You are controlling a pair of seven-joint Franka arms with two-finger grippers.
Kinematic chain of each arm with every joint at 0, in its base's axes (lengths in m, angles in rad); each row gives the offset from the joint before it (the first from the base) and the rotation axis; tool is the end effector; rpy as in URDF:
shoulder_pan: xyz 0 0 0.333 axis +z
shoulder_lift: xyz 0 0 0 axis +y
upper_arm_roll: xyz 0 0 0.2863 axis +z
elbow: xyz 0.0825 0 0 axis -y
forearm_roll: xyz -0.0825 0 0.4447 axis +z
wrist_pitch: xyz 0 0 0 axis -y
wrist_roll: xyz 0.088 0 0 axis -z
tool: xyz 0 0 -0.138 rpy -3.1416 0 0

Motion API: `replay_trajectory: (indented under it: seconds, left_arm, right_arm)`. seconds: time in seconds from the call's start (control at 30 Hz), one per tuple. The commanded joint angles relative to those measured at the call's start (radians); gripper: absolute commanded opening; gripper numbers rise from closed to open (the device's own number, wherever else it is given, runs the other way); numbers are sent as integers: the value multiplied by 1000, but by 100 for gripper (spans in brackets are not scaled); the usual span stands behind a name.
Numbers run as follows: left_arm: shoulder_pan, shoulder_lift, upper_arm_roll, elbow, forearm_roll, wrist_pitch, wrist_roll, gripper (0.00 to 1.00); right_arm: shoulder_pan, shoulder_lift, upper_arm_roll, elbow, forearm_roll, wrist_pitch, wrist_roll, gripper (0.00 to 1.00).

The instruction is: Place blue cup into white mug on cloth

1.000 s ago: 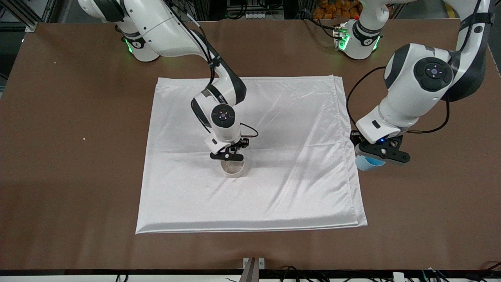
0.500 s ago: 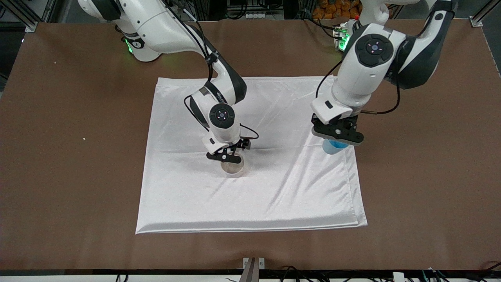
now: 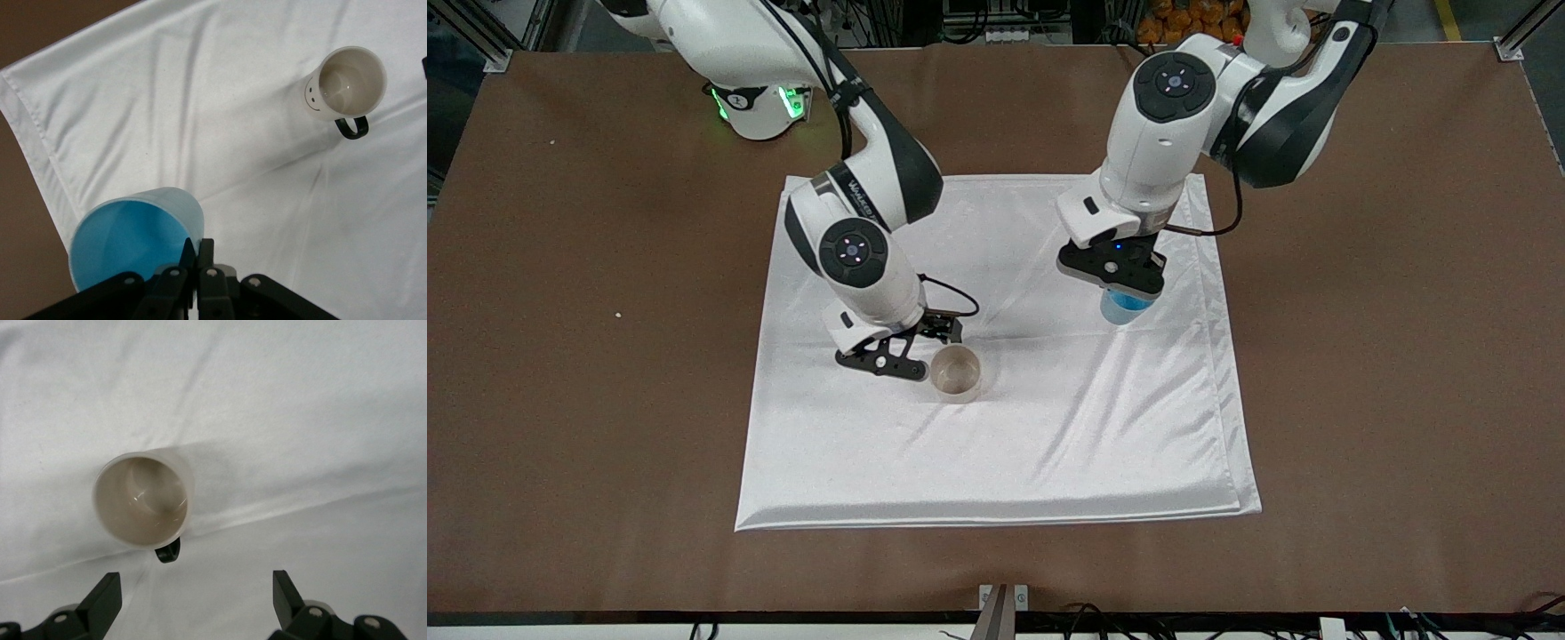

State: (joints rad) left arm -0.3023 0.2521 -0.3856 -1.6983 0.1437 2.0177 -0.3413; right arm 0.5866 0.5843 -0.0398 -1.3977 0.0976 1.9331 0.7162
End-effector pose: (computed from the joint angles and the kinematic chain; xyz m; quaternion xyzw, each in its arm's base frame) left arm 0.5498 -0.4199 0.3815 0.9801 -0.1926 0.0475 0.0046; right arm 0.6325 0.4007 0.2825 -0.9941 0.0998 0.0396 0.0133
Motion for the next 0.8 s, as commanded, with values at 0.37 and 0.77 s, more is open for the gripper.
replay_trajectory:
  seconds: [0.37, 0.77]
  left_arm:
    - [-155, 171, 19, 166, 125, -22, -25, 0]
    - [-233, 300, 39, 302, 128, -22, -28, 0]
  right_arm:
    - [-251, -133, 24, -63, 16, -74, -336, 100]
    - [-458, -173, 23, -84, 16, -129, -642, 100]
